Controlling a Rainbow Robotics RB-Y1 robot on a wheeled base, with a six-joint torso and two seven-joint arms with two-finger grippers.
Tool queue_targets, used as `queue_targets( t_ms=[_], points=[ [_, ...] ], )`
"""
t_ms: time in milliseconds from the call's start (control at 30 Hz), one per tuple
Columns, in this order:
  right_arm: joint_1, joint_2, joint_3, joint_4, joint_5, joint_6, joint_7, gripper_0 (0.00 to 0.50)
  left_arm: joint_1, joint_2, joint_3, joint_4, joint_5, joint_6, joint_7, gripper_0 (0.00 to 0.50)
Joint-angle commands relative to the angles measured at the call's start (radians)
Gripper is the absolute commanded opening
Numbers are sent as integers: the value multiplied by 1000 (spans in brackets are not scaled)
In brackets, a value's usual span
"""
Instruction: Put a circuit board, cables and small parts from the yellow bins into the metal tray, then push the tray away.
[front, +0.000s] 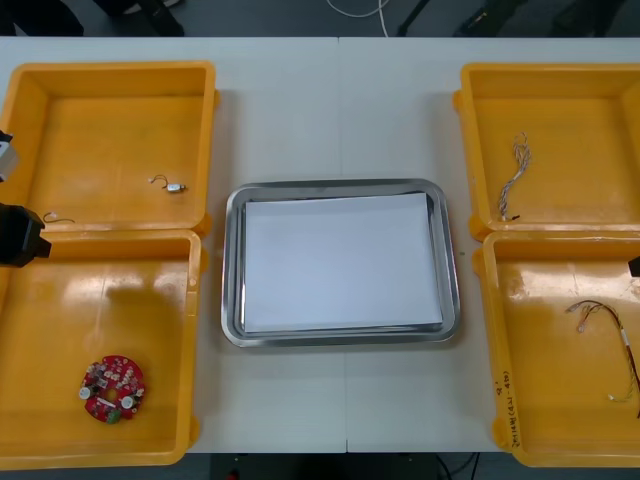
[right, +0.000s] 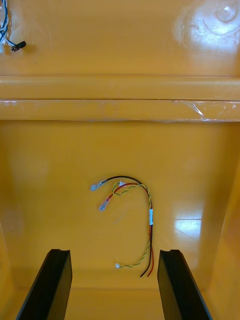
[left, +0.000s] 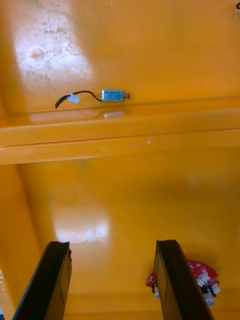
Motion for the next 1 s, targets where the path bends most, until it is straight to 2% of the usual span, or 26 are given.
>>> queue_targets(
  t_ms=[33,1000],
  points=[
    [-23,-1,6,-22,5,0,32,500,12,8,23,-34,3,7,78,486],
    [-23,-1,6,-22,5,0,32,500,12,8,23,-34,3,7,78,486]
  ],
)
